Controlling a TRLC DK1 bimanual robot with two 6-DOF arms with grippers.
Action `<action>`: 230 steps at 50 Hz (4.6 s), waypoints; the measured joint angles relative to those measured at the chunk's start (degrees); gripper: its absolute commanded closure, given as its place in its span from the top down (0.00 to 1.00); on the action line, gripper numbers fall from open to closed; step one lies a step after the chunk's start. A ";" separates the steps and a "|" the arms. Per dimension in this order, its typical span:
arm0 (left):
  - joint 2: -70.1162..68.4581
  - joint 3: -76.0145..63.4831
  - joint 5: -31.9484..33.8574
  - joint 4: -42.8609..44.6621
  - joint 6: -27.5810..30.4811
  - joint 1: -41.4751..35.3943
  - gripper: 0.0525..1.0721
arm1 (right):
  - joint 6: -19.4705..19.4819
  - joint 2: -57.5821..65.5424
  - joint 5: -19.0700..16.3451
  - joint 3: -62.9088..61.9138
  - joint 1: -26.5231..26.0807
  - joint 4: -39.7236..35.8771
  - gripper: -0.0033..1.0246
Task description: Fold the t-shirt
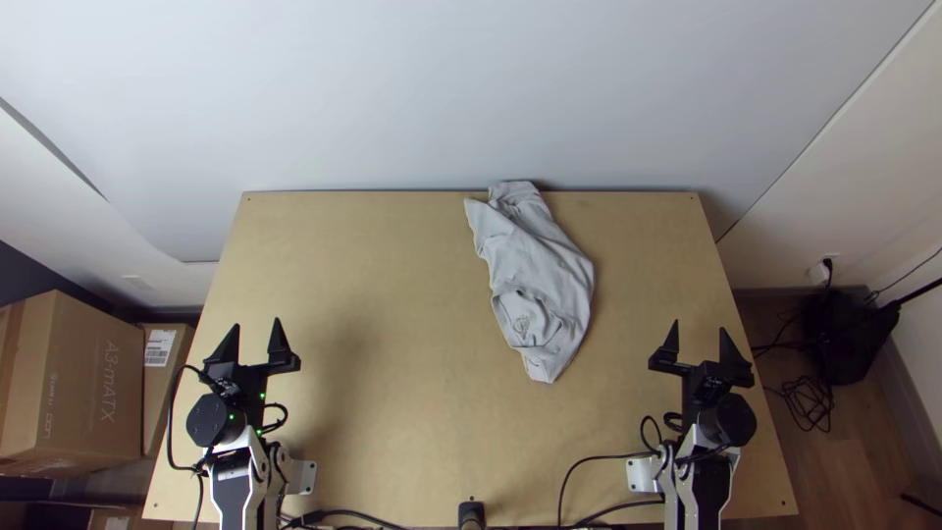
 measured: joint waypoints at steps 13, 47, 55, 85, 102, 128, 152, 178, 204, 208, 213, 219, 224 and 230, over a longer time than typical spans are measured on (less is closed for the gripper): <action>0.00 0.00 -0.17 0.00 0.00 0.00 0.95 | 0.00 0.00 0.00 0.00 0.00 0.00 0.96; 0.00 0.00 -0.17 0.00 0.00 0.00 0.95 | 0.00 0.00 0.00 0.00 0.00 0.00 0.96; 0.00 0.00 -0.17 0.00 0.00 0.00 0.95 | 0.00 -0.02 -0.02 0.00 0.00 0.00 0.96; 0.00 0.00 -0.17 0.00 -0.68 -0.04 0.95 | 0.44 0.00 0.00 0.00 0.02 0.00 0.96; 0.00 -0.02 -0.17 0.00 -3.74 -0.55 0.95 | 0.44 -0.02 0.00 0.04 -0.44 0.00 0.96; 0.00 2.95 -0.81 -9.14 -2.10 -4.39 0.95 | 3.43 5.29 0.00 18.14 3.96 -11.61 0.96; 14.08 22.73 -0.81 -19.47 -1.90 -4.39 0.95 | 7.54 31.58 0.00 45.27 16.72 -17.03 0.96; 39.71 51.23 0.11 -46.56 -5.95 -5.97 0.95 | 13.55 60.28 0.46 72.41 32.83 -29.14 0.96; 43.76 65.20 9.18 -70.31 -11.43 -2.58 0.95 | 23.47 92.76 0.46 90.23 40.68 -39.17 0.96; 43.01 65.51 9.40 -71.63 -11.63 -2.58 0.95 | 25.49 97.13 0.46 92.98 42.01 -40.26 0.96; 42.05 65.55 9.40 -72.65 -11.65 -2.05 0.95 | 27.76 101.77 0.44 95.73 43.50 -41.31 0.96; 40.85 65.57 9.40 -72.74 -11.67 -0.83 0.95 | 29.03 107.78 0.44 99.10 45.24 -41.79 0.96; 40.02 65.57 9.57 -72.74 -11.87 -0.46 0.95 | 29.38 112.02 0.44 102.05 46.40 -41.81 0.96; 39.34 65.57 9.57 -72.65 -11.87 -0.07 0.95 | 29.38 116.69 0.46 105.33 47.39 -41.81 0.96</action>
